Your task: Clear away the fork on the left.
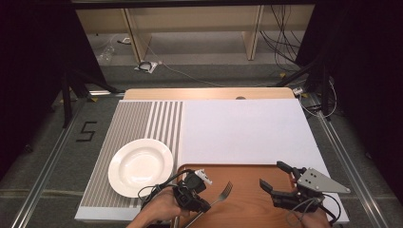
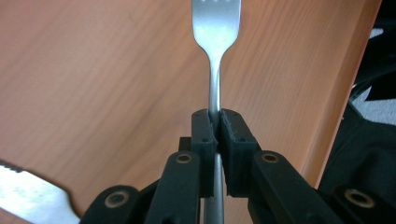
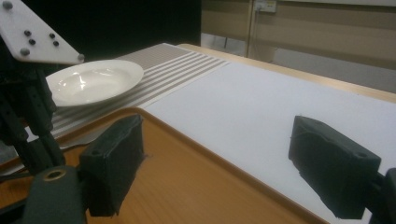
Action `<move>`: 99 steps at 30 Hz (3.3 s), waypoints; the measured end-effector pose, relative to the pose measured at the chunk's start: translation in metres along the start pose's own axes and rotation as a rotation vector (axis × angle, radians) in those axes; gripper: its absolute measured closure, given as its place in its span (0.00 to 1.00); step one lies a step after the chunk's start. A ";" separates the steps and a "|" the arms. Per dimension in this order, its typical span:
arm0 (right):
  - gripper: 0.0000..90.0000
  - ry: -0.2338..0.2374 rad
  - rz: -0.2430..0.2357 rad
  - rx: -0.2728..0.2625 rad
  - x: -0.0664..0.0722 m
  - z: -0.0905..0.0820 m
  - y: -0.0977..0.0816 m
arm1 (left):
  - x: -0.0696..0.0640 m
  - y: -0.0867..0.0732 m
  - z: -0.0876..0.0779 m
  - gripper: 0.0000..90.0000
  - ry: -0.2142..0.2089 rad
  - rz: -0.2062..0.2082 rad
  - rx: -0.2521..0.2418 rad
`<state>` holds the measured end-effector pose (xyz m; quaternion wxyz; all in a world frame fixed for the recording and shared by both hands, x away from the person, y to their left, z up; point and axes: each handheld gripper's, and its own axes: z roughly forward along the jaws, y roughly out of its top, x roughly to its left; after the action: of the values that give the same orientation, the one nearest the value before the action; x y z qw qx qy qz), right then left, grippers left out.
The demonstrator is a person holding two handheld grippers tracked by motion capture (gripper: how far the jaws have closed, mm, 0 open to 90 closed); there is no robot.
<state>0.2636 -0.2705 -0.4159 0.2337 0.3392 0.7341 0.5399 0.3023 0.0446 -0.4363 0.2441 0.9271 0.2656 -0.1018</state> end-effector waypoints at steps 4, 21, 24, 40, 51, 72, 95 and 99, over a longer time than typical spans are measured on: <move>0.21 0.001 -0.002 -0.006 0.000 0.001 0.000 | -0.003 -0.001 0.008 0.93 0.002 0.006 0.032; 0.21 0.002 -0.003 -0.005 0.000 0.001 0.000 | -0.012 -0.003 0.028 0.93 0.029 0.019 0.113; 0.21 0.001 -0.008 0.000 0.000 0.001 -0.001 | -0.014 -0.003 0.030 0.93 0.039 0.024 0.125; 0.21 0.001 -0.004 -0.002 0.000 0.001 0.000 | -0.029 0.003 0.018 0.53 0.093 0.082 0.062; 0.21 0.001 -0.007 -0.001 0.001 0.001 0.000 | -0.039 0.002 0.025 0.87 0.098 0.165 -0.041; 0.21 0.003 -0.013 0.001 0.001 0.002 -0.001 | -0.041 -0.004 0.048 0.99 0.094 0.226 -0.015; 0.21 0.000 -0.018 0.005 0.002 0.001 0.000 | -0.024 -0.002 0.040 0.99 0.195 0.185 -0.021; 0.21 0.001 -0.016 0.005 0.002 0.002 0.000 | -0.017 -0.003 0.036 0.99 0.229 0.161 -0.015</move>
<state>0.2635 -0.2683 -0.4166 0.2369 0.3335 0.7382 0.5364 0.2842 0.0209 -0.4630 0.2264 0.9491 0.2173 0.0267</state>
